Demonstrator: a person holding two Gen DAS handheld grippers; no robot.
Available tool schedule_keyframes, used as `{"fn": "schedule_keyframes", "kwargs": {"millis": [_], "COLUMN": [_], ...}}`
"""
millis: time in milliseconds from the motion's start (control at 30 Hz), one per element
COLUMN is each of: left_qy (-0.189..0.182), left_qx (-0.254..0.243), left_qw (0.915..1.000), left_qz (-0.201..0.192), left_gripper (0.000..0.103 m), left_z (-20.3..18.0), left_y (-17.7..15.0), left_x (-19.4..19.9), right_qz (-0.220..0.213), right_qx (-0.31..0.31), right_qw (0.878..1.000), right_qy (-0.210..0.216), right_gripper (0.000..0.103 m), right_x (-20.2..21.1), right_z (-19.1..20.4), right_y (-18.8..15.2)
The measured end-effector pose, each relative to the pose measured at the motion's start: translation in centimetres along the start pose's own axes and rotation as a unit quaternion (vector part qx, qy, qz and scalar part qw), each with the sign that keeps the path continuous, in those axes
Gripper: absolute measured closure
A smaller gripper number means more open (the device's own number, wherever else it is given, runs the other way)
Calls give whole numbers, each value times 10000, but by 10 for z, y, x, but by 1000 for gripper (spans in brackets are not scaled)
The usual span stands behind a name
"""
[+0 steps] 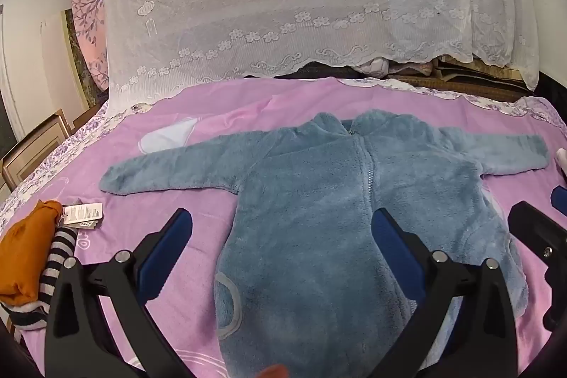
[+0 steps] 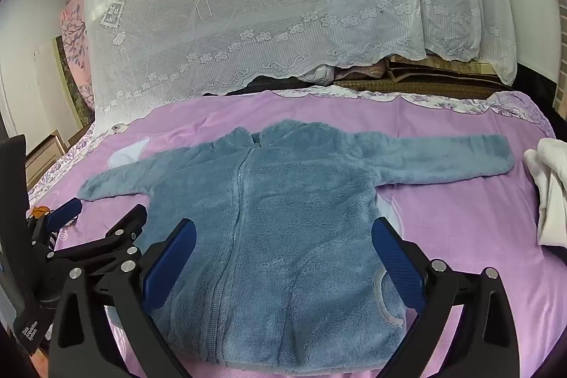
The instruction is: Fold small clothes
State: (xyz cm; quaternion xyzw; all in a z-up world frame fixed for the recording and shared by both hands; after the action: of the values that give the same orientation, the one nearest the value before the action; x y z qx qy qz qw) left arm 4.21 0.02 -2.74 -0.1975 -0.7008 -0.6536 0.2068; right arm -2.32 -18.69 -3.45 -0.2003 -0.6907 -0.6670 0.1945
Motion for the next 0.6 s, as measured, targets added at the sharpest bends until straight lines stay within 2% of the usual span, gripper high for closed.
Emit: {"fn": "schedule_keyframes", "kwargs": {"millis": [600], "left_qy": [-11], "left_qx": [-4], "left_qw": [10000], "left_qz": [5], "left_gripper": [4], "left_z": [5], "left_y": [-2], "left_x": [-2], "right_qz": [6], "right_qx": [25], "right_qw": [10000], "right_qy": [9], "right_gripper": [3], "right_x": [-4], "right_z": [2], "right_y": [-3]}}
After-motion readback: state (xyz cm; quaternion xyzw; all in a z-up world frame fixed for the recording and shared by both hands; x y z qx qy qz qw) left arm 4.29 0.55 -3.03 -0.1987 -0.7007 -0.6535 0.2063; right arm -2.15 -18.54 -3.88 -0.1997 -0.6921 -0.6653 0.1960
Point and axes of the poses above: each gripper's, at about its wrist camera, not at the fingertips, and x roughly against the way its jaws point, z to its left, y to its top, the point moved 5 cm from there along -x, roughly the way its jaws point, and after that the axes turned 12 degrees about x, right-handed, at the moved point
